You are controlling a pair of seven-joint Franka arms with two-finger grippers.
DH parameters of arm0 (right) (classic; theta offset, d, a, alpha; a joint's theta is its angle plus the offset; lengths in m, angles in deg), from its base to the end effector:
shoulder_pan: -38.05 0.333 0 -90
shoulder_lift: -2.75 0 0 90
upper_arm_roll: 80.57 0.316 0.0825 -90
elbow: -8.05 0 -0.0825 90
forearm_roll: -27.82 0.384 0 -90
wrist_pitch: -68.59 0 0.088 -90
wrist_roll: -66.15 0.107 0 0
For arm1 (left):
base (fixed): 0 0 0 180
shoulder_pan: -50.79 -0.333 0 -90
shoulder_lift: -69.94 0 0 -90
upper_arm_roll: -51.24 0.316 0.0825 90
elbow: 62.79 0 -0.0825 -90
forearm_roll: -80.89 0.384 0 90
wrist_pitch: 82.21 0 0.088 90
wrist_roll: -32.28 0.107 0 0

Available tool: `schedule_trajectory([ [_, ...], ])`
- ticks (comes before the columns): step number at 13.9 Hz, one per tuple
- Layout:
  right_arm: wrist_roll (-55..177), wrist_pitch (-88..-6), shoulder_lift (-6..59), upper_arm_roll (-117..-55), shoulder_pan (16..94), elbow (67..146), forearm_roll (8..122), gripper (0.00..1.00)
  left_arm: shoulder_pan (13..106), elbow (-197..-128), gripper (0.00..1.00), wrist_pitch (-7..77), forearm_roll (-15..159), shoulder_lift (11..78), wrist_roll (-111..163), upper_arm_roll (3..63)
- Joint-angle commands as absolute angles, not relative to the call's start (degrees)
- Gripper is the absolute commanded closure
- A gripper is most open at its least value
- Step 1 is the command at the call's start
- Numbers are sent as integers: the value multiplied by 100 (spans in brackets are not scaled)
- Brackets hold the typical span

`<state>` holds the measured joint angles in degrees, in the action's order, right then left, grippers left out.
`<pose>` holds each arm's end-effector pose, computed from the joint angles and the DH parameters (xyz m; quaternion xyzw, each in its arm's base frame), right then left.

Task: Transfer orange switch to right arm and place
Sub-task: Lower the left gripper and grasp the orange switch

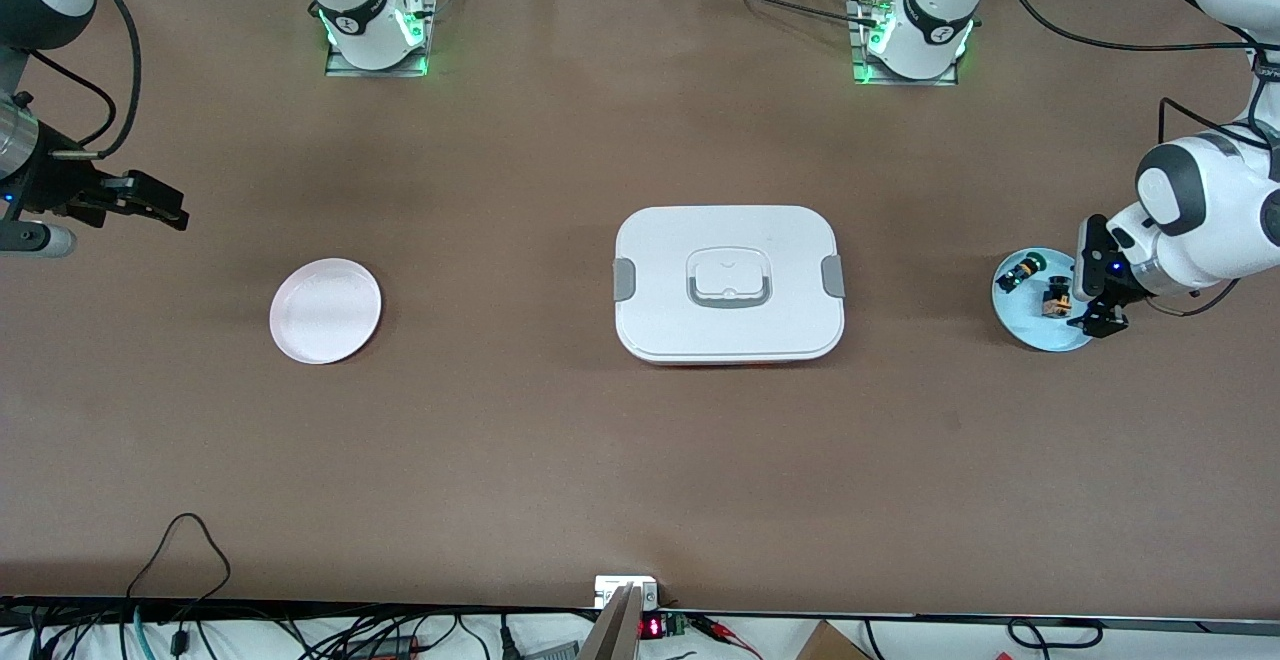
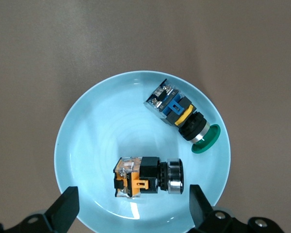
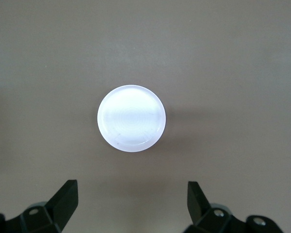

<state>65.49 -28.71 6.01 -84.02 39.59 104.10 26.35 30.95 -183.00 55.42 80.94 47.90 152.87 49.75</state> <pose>0.5764 -0.0208 0.5532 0.9997 -0.0090 -0.0178 0.0140 0.5452 0.1809 0.2282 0.6275 -0.7776 -0.0098 0.0393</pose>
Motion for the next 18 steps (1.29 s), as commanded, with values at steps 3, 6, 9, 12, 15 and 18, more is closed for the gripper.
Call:
schedule_trajectory([
  [3, 6474, -2765, 627, -8373, 3937, 10280, 2694, 0, 2962, -18232, 0, 5754, 8054, 4603, 15638, 4939],
  [6, 6483, -2765, 627, -8373, 3937, 10289, 2694, 0, 2952, -18241, 0, 5754, 8045, 4595, 15638, 4930],
  [9, 6465, -2756, 627, -8373, 3946, 10289, 2694, 0, 2935, -18258, 0, 5780, 8027, 4542, 15629, 4930],
  [12, 6465, -2756, 636, -8373, 3972, 10289, 2694, 0, 2917, -18258, 0, 5850, 7966, 4463, 15629, 4930],
  [15, 6474, -2765, 671, -8373, 3981, 10289, 2685, 0, 2900, -18267, 0, 5956, 7957, 4401, 15629, 4922],
  [18, 6474, -2765, 688, -8373, 3981, 10289, 2685, 0, 2908, -18267, 0, 5991, 7948, 4358, 15629, 4922],
])
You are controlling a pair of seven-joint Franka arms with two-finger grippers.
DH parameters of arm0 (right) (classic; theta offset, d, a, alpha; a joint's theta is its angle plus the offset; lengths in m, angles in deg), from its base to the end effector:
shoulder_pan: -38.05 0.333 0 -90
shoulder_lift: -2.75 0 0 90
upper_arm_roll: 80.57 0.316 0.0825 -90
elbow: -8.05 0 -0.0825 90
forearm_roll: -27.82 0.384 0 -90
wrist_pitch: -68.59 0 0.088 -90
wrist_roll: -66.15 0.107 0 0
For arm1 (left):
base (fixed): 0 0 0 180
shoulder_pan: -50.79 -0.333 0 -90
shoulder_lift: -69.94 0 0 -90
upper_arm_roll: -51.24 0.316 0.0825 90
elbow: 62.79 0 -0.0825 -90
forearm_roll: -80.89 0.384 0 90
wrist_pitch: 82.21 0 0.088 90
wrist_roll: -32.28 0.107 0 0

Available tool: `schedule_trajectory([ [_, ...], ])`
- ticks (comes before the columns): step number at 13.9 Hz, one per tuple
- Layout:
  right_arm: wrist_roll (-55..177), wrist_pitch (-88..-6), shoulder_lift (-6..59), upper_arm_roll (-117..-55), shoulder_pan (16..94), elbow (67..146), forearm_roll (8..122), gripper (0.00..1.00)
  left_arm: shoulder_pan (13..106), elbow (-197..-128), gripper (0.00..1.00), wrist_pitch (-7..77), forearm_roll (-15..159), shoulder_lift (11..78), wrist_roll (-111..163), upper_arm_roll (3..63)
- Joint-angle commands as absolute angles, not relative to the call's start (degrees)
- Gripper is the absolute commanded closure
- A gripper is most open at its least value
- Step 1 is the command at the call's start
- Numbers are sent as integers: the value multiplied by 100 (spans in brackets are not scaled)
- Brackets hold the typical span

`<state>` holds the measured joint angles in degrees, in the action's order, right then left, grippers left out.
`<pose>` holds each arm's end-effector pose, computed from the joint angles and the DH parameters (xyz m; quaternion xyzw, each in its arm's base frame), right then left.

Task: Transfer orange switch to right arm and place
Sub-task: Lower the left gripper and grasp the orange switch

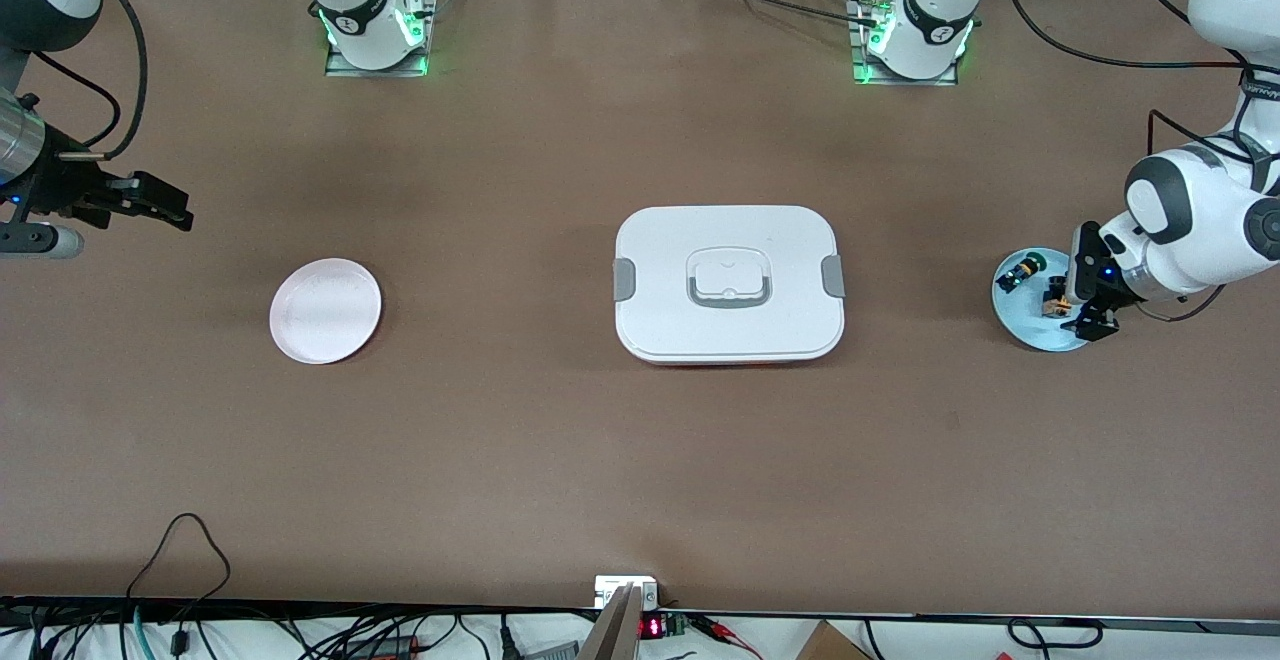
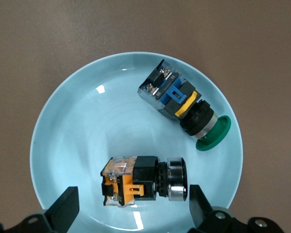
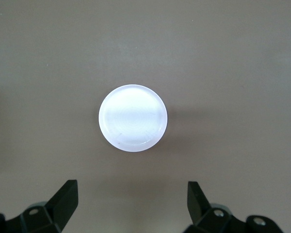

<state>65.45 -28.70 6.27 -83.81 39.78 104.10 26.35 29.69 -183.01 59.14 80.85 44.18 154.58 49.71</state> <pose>0.5775 -0.0168 0.5505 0.9997 -0.0052 -0.0201 0.0140 0.5408 0.1922 0.1960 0.6249 -0.7796 -0.0074 0.0401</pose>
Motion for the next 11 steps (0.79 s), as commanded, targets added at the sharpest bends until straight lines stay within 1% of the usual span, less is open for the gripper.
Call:
schedule_trajectory([
  [1, 6474, -2765, 723, -8373, 3981, 10289, 2685, 0, 2908, -18267, 0, 6017, 7948, 4349, 15629, 4922],
  [9, 6456, -2756, 715, -8373, 3990, 10280, 2676, 0, 2908, -18267, 1, 6044, 7948, 4296, 15629, 4913],
  [11, 6448, -2739, 697, -8373, 3990, 10280, 2703, 0, 2908, -18267, 7, 6105, 7887, 4278, 15638, 4913],
])
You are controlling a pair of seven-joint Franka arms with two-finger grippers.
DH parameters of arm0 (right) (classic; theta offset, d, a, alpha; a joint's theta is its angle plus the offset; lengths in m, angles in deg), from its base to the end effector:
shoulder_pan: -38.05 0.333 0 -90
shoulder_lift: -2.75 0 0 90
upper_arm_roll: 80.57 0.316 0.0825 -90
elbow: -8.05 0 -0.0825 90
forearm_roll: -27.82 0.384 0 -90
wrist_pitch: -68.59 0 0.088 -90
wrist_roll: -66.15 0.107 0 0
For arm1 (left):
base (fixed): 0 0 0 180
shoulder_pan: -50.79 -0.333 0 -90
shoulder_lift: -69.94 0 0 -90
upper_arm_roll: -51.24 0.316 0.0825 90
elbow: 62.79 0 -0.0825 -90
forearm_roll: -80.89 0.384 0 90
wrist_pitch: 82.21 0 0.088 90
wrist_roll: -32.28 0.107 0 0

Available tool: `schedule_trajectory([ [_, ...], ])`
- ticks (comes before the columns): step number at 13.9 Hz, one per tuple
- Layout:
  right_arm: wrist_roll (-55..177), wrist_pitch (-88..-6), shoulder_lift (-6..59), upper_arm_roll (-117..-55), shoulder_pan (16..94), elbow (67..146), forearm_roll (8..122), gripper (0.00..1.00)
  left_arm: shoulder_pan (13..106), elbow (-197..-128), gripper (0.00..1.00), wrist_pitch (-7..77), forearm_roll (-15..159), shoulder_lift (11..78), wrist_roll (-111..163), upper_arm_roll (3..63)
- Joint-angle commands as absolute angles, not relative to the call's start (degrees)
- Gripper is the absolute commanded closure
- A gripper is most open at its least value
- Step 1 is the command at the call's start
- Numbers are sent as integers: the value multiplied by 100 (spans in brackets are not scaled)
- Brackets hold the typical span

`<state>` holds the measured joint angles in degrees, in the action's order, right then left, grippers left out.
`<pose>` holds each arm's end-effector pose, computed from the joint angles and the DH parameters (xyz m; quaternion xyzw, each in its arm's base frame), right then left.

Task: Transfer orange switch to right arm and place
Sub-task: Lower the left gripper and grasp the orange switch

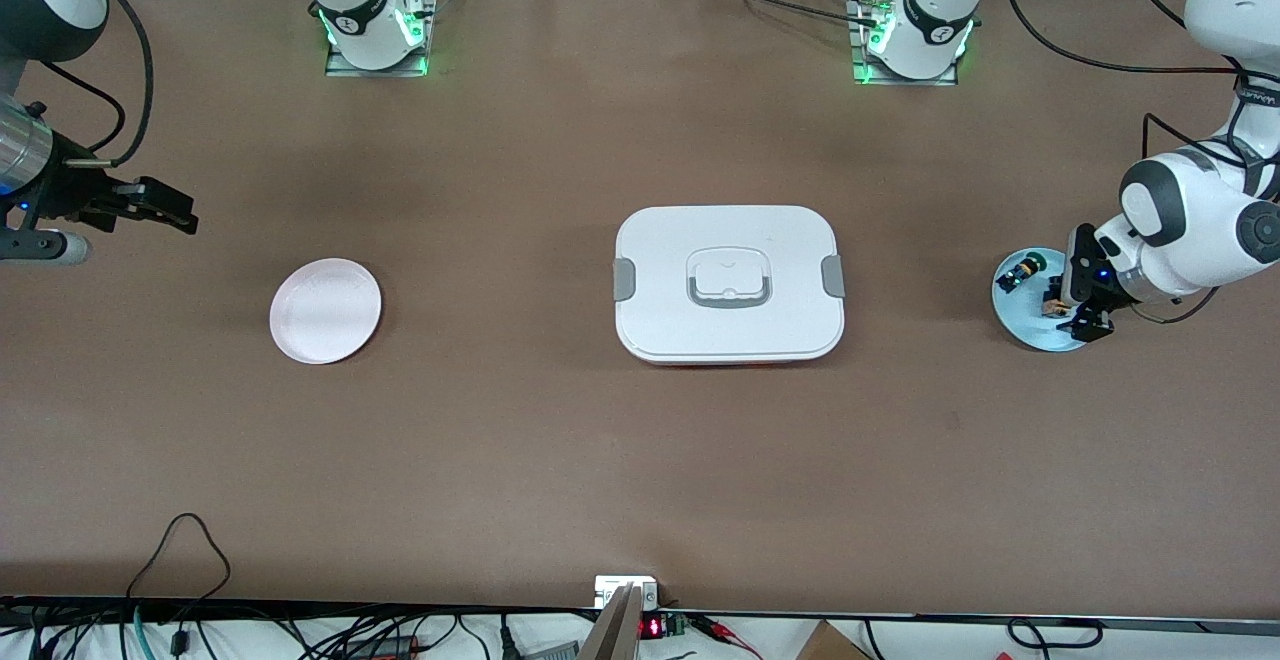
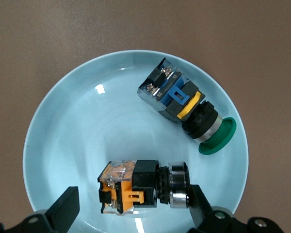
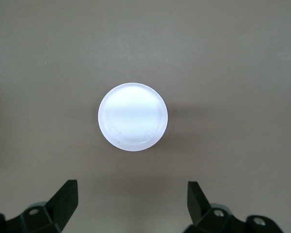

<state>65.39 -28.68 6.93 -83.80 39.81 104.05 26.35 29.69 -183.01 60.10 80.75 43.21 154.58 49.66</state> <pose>0.5801 -0.0164 0.5443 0.9996 -0.0042 -0.0256 0.0142 0.5405 0.1915 0.1876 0.6252 -0.7794 -0.0066 0.0405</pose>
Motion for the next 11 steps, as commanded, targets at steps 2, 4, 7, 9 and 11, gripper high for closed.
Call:
schedule_trajectory([
  [2, 6448, -2651, 697, -8365, 3990, 10271, 2694, 0, 2908, -18293, 20, 6105, 7887, 4278, 15638, 4904],
  [4, 6448, -2633, 680, -8312, 4042, 10263, 2685, 0, 2908, -18293, 39, 6105, 7887, 4278, 15638, 4904],
  [7, 6535, -2651, 706, -8277, 4243, 10245, 2746, 0, 2908, -18293, 46, 6105, 7887, 4278, 15638, 4904],
  [9, 6562, -2633, 715, -8286, 4359, 10245, 3201, 0, 2908, -18293, 48, 6105, 7887, 4278, 15638, 4904],
  [11, 6562, -2642, 793, -8286, 4359, 10254, 3833, 0, 2908, -18285, 72, 6105, 7887, 4287, 15638, 4904],
])
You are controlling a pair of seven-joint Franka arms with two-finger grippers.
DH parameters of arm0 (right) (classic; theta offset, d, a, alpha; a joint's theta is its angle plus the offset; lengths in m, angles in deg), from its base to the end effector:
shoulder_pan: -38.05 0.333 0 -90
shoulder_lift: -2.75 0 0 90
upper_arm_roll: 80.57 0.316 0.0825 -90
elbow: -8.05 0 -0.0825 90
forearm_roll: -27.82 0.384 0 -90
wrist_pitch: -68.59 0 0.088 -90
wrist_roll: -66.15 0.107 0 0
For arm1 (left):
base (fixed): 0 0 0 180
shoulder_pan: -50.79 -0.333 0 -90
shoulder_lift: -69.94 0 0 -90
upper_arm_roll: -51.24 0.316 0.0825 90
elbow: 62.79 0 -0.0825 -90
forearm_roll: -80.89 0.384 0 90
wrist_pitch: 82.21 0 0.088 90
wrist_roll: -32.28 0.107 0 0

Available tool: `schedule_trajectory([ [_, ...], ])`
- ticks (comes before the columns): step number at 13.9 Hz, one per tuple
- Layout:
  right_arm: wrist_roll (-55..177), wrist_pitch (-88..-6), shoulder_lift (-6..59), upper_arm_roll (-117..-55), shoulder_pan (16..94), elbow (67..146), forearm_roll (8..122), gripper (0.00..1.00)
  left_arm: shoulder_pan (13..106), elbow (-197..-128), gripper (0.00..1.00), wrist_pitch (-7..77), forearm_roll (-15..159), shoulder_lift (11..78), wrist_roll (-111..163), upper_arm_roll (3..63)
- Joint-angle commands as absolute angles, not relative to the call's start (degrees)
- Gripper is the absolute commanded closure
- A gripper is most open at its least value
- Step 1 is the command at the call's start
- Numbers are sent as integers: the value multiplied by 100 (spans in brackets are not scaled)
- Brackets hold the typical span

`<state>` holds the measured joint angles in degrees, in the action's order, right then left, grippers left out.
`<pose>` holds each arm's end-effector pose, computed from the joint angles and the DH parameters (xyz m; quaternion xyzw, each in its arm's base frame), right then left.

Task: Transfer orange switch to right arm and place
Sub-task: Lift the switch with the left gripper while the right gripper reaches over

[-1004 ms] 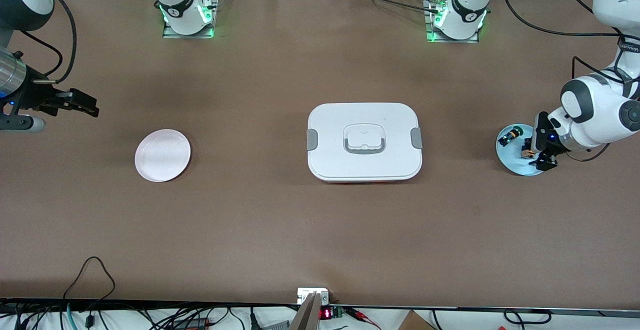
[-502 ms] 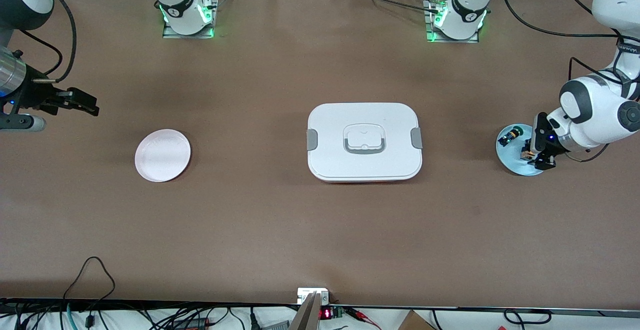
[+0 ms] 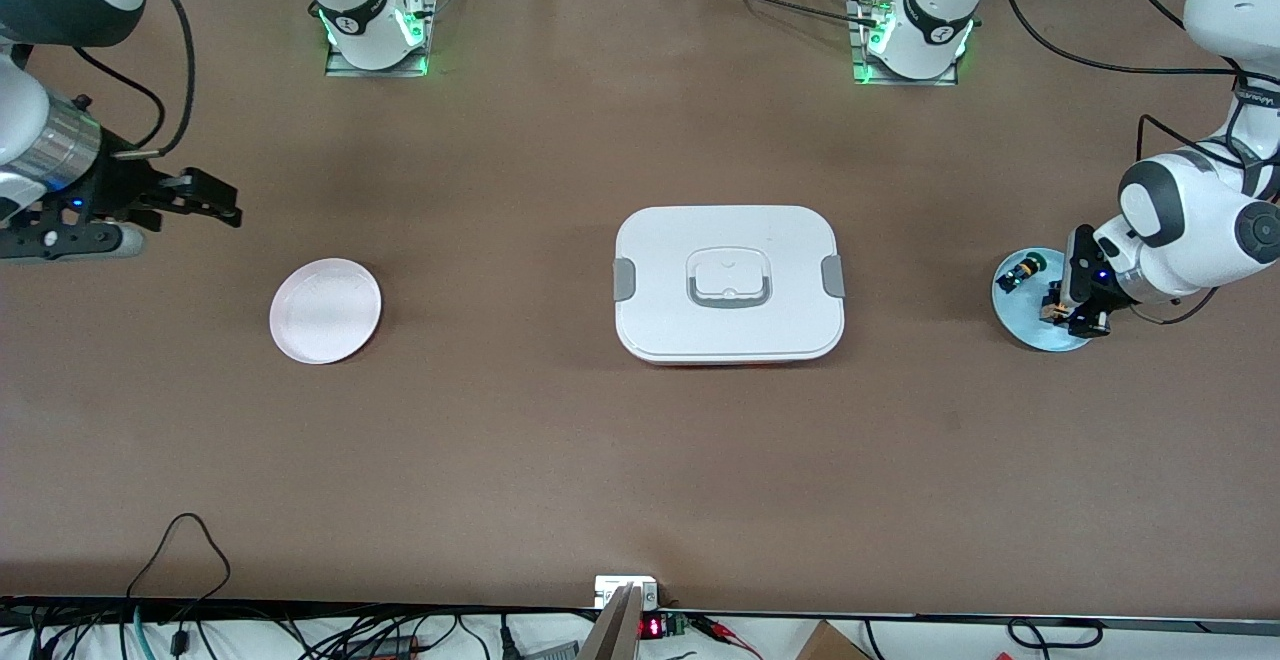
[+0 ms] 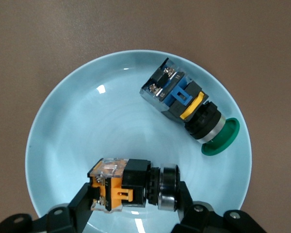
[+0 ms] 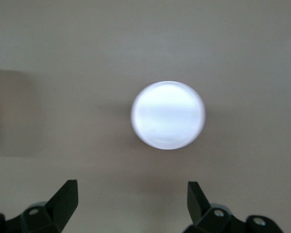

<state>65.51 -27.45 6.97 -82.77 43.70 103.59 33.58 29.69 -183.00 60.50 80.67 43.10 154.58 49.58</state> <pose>0.5772 0.0452 0.5463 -0.9979 -0.0287 0.0336 0.0475 0.5414 0.1910 0.1871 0.6253 -0.7795 -0.0051 0.0382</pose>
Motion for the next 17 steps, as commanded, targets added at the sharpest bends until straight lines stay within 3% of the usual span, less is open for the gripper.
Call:
schedule_trajectory([
  [1, 6501, -2642, 863, -8286, 4333, 10254, 4150, 0, 2908, -18276, 82, 6097, 7878, 4304, 15629, 4904],
  [3, 6492, -2659, 987, -8286, 4315, 10254, 4712, 0, 2900, -18232, 100, 5992, 7843, 4375, 15586, 4895],
  [6, 6492, -2668, 1145, -8286, 4420, 10254, 5547, 0, 2900, -18144, 100, 5535, 7212, 4497, 15585, 4834],
  [11, 6492, -2791, 1373, -8286, 4456, 10341, 7366, 0, 2961, -17749, 100, 4016, 5377, 4612, 15559, 4229],
  [17, 6044, -2993, 1654, -8286, 4824, 10579, 9835, 0, 3417, -17748, 100, 3539, 2346, 4726, 15559, 3420],
])
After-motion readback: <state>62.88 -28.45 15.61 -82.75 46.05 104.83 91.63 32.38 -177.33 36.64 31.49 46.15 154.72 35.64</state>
